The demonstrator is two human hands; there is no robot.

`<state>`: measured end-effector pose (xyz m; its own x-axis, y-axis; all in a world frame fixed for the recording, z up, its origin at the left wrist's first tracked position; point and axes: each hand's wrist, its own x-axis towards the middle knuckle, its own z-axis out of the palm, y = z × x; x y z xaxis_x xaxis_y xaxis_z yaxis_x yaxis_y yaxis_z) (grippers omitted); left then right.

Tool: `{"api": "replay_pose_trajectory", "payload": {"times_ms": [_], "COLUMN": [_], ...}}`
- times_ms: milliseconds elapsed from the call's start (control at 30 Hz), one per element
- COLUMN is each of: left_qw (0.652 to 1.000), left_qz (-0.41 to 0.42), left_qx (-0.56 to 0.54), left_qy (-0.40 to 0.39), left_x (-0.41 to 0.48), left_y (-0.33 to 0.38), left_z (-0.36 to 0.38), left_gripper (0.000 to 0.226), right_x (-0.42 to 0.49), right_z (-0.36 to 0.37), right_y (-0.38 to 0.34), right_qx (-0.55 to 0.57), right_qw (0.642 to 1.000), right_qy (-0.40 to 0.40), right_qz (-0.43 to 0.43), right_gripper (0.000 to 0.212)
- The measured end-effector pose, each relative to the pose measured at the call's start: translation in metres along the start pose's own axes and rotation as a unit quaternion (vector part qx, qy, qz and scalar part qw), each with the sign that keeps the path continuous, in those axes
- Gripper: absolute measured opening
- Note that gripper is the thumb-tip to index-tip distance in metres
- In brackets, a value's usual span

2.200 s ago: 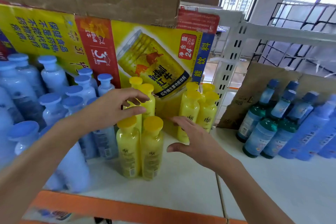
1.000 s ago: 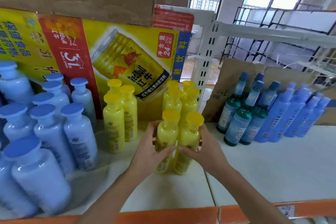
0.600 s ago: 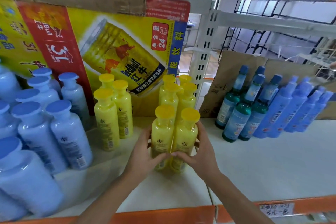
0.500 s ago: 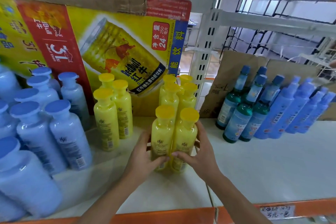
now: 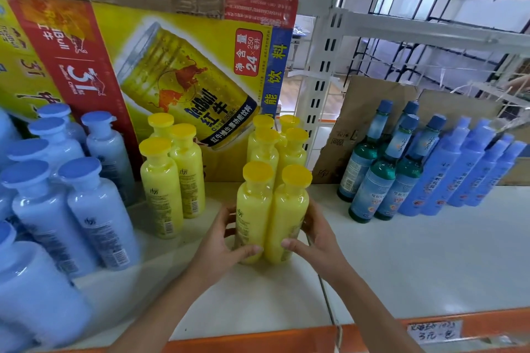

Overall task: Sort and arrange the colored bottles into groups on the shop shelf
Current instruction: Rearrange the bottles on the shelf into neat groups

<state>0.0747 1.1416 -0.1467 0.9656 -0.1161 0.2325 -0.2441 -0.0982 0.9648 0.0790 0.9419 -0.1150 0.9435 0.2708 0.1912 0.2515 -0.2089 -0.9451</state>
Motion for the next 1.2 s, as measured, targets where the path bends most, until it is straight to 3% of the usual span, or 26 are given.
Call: {"api": "replay_pose_trajectory", "payload": {"times_ms": [100,233,467,633,833,1067,1200], "left_qw": [0.999,0.998,0.997,0.999,0.998,1.000,0.999], "left_qz": [-0.005,-0.007,-0.016,-0.016,-0.005,-0.016,-0.036], "left_qx": [0.008,-0.047,-0.072,-0.027,-0.030,-0.021,-0.004], "left_qy": [0.045,0.043,-0.005,0.042,0.061,-0.010,0.033], "left_x": [0.000,0.000,-0.005,-0.005,-0.003,-0.008,-0.005], "left_y": [-0.003,-0.006,-0.009,-0.008,-0.011,-0.011,-0.015], "left_z": [0.004,0.003,-0.001,0.006,0.006,0.004,0.003], "left_gripper": [0.086,0.087,0.080,0.089,0.086,0.080,0.089], "right_x": [0.002,0.003,-0.002,-0.005,-0.005,-0.012,-0.011], "right_z": [0.007,0.005,0.001,0.013,0.019,0.022,0.022], "right_y": [0.003,0.010,0.009,0.015,0.023,0.026,0.025], "right_qx": [-0.018,0.007,0.024,0.004,0.019,0.035,0.026], "right_qw": [0.999,0.999,1.000,0.999,0.997,0.998,0.998], "right_qy": [0.037,0.045,-0.009,0.023,0.070,0.050,0.050], "right_qz": [-0.009,-0.004,0.013,0.037,0.016,0.020,0.027], "right_gripper": [0.090,0.096,0.072,0.097,0.086,0.071,0.075]}}
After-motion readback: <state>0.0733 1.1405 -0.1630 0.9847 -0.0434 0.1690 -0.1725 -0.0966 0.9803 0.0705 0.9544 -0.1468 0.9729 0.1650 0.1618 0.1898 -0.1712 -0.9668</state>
